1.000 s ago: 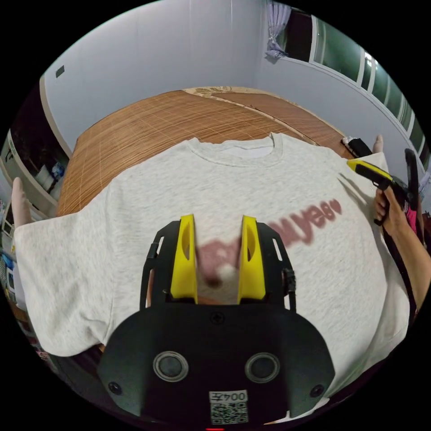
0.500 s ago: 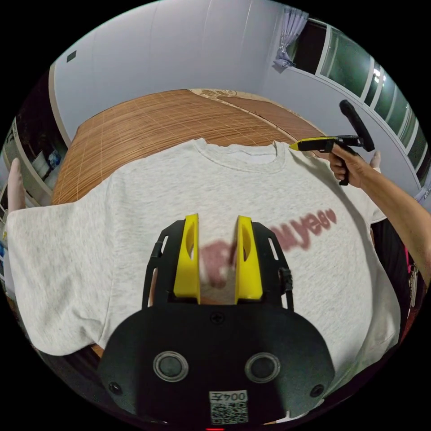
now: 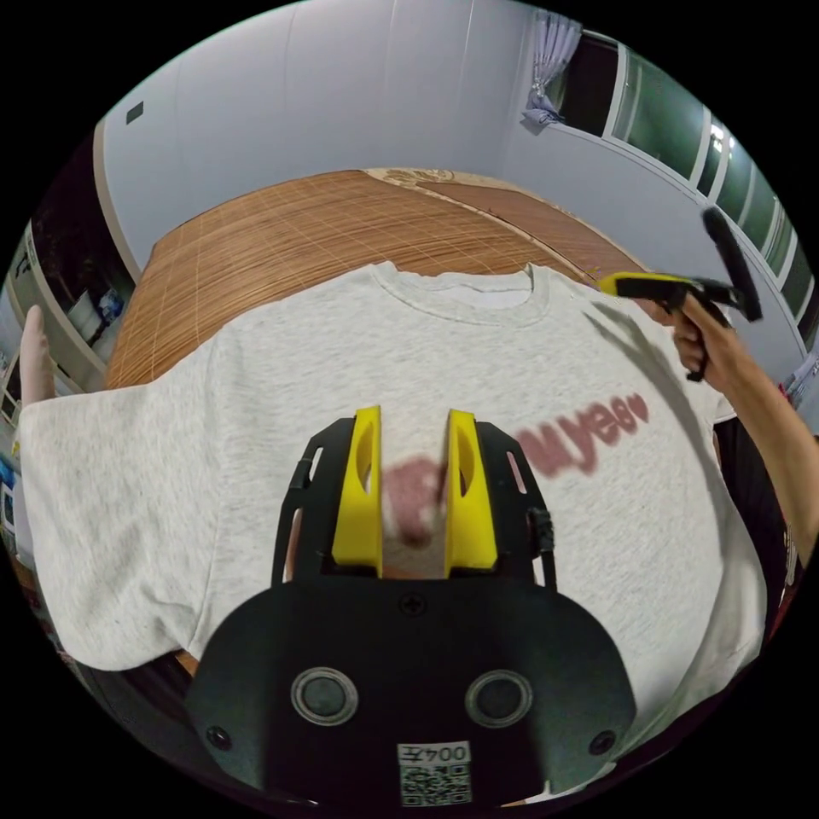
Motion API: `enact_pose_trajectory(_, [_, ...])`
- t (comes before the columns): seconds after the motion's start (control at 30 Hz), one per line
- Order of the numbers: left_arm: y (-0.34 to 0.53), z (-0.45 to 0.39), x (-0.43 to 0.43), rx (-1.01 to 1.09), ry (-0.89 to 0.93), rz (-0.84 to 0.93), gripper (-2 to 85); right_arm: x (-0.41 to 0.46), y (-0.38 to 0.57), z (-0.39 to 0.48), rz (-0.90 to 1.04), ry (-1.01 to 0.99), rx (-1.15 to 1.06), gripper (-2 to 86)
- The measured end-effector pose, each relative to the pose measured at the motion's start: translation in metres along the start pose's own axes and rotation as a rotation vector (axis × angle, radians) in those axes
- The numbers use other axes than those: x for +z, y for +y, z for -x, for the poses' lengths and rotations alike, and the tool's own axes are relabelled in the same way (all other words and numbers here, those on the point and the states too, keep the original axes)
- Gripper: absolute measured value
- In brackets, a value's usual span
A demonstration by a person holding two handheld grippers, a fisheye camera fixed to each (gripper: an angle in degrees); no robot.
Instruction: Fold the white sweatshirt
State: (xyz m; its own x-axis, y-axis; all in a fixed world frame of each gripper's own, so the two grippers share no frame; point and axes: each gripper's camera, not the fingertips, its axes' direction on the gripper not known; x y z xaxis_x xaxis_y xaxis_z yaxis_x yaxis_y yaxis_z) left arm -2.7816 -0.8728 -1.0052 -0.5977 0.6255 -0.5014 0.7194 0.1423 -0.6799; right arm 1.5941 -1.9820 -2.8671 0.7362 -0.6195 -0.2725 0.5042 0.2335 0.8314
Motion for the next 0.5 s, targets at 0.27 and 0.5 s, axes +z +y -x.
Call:
enact_pose_trajectory(0.27, [-0.017,-0.017,0.015,-0.015,0.004,0.020,10.5,-0.080,0.191,0.069,0.125,-0.247,0.113,11.6])
enact_pose_trajectory(0.5, [-0.007,0.003,-0.054,-0.127,0.124,0.017,6.8,-0.077,0.262,0.090,0.111,-0.177,0.166,10.6])
